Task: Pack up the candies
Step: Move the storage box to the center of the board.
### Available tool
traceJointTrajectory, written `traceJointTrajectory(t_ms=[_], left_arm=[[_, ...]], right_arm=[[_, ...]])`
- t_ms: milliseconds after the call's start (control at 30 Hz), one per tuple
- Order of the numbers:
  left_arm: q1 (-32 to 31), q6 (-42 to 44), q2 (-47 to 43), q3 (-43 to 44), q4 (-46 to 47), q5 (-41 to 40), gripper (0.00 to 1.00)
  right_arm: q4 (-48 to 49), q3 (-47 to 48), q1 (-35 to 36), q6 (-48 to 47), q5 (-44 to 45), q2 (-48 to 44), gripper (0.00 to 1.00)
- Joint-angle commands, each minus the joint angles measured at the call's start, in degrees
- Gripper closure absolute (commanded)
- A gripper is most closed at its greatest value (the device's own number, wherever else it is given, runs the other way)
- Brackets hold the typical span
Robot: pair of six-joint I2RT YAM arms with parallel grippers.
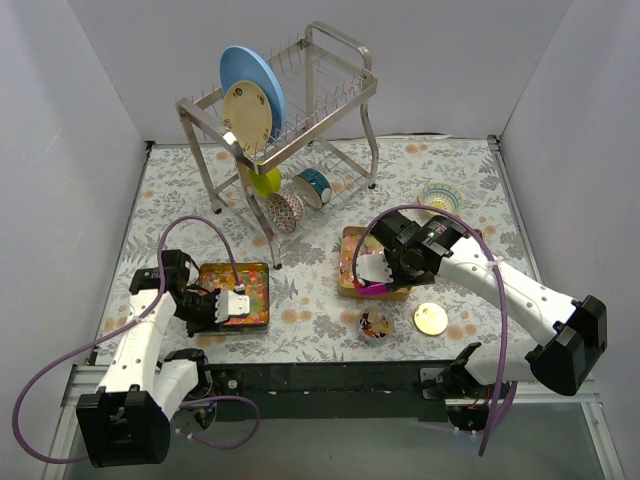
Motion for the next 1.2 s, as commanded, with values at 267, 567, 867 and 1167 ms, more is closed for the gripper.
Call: traceJointTrajectory(t_ms=[267,567,867,1167], left_arm=[[-3.47,16.66,-2.59,-0.38,-3.38,9.01,1.00],[-10.51,8.60,8.12,1.81,3.19,11.92,1.00],[-26.33,-22.78,13.85,4.36,22.43,15.87,1.00],[-36.62,-47.93,19.10,5.06,40.28,15.18,1.00]], right_arm=[[-1.19,0.37,-0.42,-0.10,0.90,-1.48,0.99],[-1.28,0.20,-0.42,-0.28,0.90,-1.57,0.99],[-1.28,-2.08,-0.68,0.42,0.99,-3.85,0.99],[0.04,-4.28,-2.44,0.34,0.11,-4.82,0.99]])
